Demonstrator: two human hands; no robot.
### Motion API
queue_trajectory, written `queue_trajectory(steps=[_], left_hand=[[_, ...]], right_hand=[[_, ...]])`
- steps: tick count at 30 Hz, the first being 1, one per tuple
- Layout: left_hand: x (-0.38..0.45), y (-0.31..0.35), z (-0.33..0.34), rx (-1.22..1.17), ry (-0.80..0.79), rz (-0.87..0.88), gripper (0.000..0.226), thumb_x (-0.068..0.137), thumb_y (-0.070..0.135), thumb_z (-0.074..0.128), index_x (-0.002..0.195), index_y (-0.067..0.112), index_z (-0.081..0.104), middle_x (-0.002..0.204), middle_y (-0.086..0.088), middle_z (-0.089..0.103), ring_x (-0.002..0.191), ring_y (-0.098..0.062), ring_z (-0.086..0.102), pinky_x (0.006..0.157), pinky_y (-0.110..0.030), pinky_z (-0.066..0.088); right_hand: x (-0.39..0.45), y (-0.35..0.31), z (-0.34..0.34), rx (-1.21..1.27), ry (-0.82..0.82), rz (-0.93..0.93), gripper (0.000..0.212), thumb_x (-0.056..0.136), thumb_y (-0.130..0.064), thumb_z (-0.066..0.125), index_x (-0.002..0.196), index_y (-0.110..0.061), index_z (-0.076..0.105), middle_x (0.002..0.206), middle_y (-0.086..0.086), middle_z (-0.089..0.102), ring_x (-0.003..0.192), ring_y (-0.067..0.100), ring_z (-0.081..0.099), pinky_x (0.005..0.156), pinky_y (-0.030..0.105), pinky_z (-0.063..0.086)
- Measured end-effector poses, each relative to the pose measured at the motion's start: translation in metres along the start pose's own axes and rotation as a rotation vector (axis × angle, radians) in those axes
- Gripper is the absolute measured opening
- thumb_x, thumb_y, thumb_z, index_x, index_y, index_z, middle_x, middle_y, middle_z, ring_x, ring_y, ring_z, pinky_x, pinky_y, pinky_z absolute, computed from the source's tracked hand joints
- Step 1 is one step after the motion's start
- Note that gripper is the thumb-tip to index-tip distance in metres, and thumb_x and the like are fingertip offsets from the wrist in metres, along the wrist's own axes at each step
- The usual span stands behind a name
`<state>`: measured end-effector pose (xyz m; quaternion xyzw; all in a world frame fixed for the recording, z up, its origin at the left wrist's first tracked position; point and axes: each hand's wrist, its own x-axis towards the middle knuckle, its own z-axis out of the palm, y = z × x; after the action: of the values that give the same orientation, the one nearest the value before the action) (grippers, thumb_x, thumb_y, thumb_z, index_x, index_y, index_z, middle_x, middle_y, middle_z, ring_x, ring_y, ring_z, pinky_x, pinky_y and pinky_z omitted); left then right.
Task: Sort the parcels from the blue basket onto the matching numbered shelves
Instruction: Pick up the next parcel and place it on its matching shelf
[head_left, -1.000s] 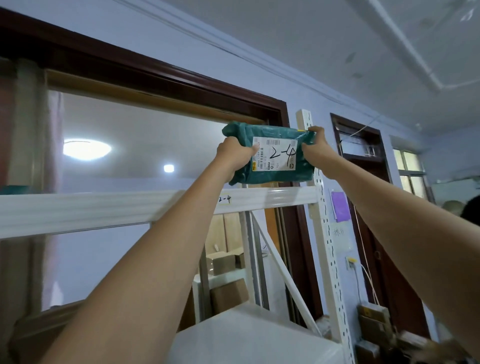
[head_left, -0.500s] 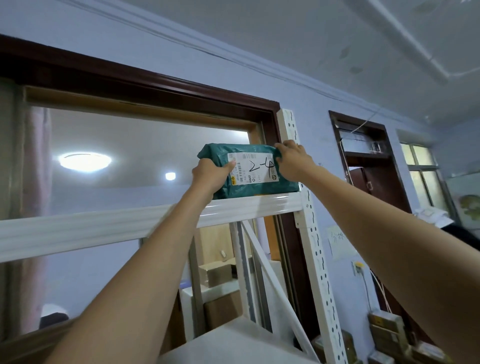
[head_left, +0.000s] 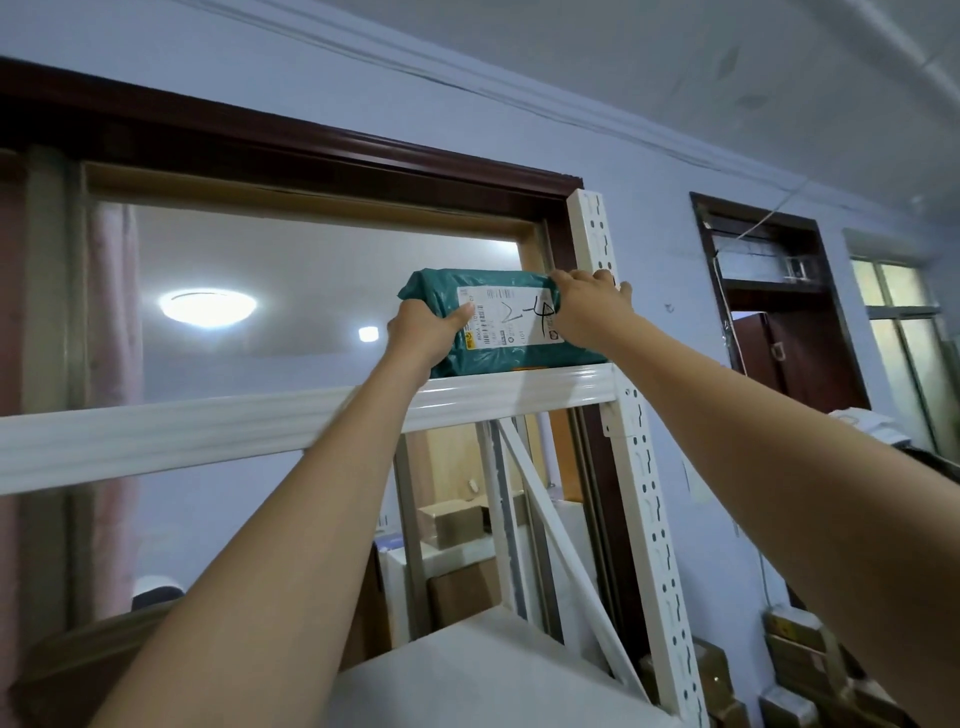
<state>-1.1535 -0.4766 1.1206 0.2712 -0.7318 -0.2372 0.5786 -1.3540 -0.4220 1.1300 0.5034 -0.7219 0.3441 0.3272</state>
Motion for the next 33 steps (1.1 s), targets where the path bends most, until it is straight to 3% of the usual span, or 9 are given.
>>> queue_trajectory(steps=[3,6,10,12,16,21,26,29,33], left_hand=[[-0.004,0.001,-0.001,0.075,0.04,0.019,0.039,0.094,0.034,0.066,0.125,0.011,0.059,0.125,-0.006,0.065,0.115,-0.027,0.061,0.094,-0.04,0.055],[-0.009,0.004,-0.003,0.118,0.05,0.01,0.04,0.094,0.035,0.067,0.124,0.01,0.06,0.125,-0.009,0.066,0.113,-0.029,0.062,0.097,-0.045,0.054],[-0.014,0.007,-0.005,0.177,-0.001,-0.015,0.044,0.096,0.036,0.063,0.13,0.009,0.057,0.128,-0.009,0.063,0.112,-0.026,0.061,0.086,-0.033,0.052],[-0.017,0.008,-0.005,0.22,-0.011,-0.006,0.045,0.097,0.035,0.063,0.132,0.008,0.056,0.129,-0.009,0.063,0.112,-0.025,0.06,0.079,-0.029,0.047],[-0.019,0.008,-0.005,0.3,-0.008,0.011,0.045,0.096,0.038,0.063,0.13,0.008,0.058,0.13,-0.011,0.063,0.107,-0.024,0.058,0.081,-0.029,0.043],[-0.023,0.01,-0.003,0.406,-0.031,0.012,0.044,0.099,0.036,0.058,0.132,0.006,0.056,0.132,-0.013,0.062,0.115,-0.029,0.059,0.084,-0.03,0.042],[-0.024,0.007,-0.002,0.526,0.054,0.003,0.054,0.096,0.048,0.058,0.128,0.005,0.054,0.127,-0.014,0.063,0.113,-0.03,0.059,0.079,-0.032,0.042],[-0.033,0.005,-0.001,0.613,0.163,0.012,0.067,0.096,0.055,0.052,0.135,0.001,0.044,0.131,-0.018,0.055,0.121,-0.033,0.054,0.098,-0.042,0.046],[-0.065,0.002,-0.002,0.632,0.209,0.214,0.054,0.105,0.037,0.039,0.149,0.006,0.031,0.145,-0.016,0.044,0.132,-0.033,0.044,0.115,-0.051,0.033]], right_hand=[[-0.004,-0.001,0.0,0.036,-0.044,-0.006,0.074,0.093,-0.012,0.05,0.158,-0.022,0.016,0.159,0.01,0.029,0.147,0.04,0.02,0.116,0.069,0.011],[-0.01,-0.001,0.004,0.089,-0.095,0.01,0.084,0.094,-0.008,0.048,0.16,-0.026,-0.002,0.167,0.007,0.0,0.153,0.036,-0.001,0.119,0.066,0.003],[-0.022,0.0,0.013,0.114,-0.111,0.012,0.092,0.095,-0.006,0.049,0.158,-0.026,-0.014,0.166,0.009,-0.016,0.152,0.036,-0.011,0.12,0.064,0.003],[-0.026,0.001,0.018,0.117,-0.097,0.007,0.092,0.095,-0.007,0.05,0.158,-0.024,-0.016,0.166,0.01,-0.017,0.152,0.036,-0.01,0.12,0.063,0.004],[-0.033,0.002,0.025,0.115,-0.134,0.015,0.088,0.098,-0.011,0.045,0.157,-0.021,-0.019,0.166,0.013,-0.014,0.153,0.035,-0.009,0.119,0.06,0.003],[-0.042,0.0,0.03,0.142,-0.182,0.056,0.083,0.1,-0.015,0.04,0.156,-0.023,-0.02,0.165,0.015,-0.016,0.153,0.035,-0.007,0.121,0.058,0.0],[-0.05,-0.002,0.026,0.148,-0.186,0.064,0.085,0.099,-0.017,0.042,0.157,-0.025,-0.019,0.165,0.015,-0.017,0.153,0.036,-0.008,0.12,0.06,-0.003],[-0.057,-0.004,0.02,0.154,-0.154,0.08,0.083,0.1,-0.017,0.04,0.157,-0.024,-0.019,0.164,0.017,-0.017,0.152,0.037,-0.008,0.12,0.059,-0.006],[-0.071,-0.01,0.026,0.22,-0.067,0.033,0.081,0.099,-0.02,0.042,0.158,-0.021,-0.014,0.166,0.016,-0.005,0.153,0.035,0.0,0.121,0.057,0.0]])
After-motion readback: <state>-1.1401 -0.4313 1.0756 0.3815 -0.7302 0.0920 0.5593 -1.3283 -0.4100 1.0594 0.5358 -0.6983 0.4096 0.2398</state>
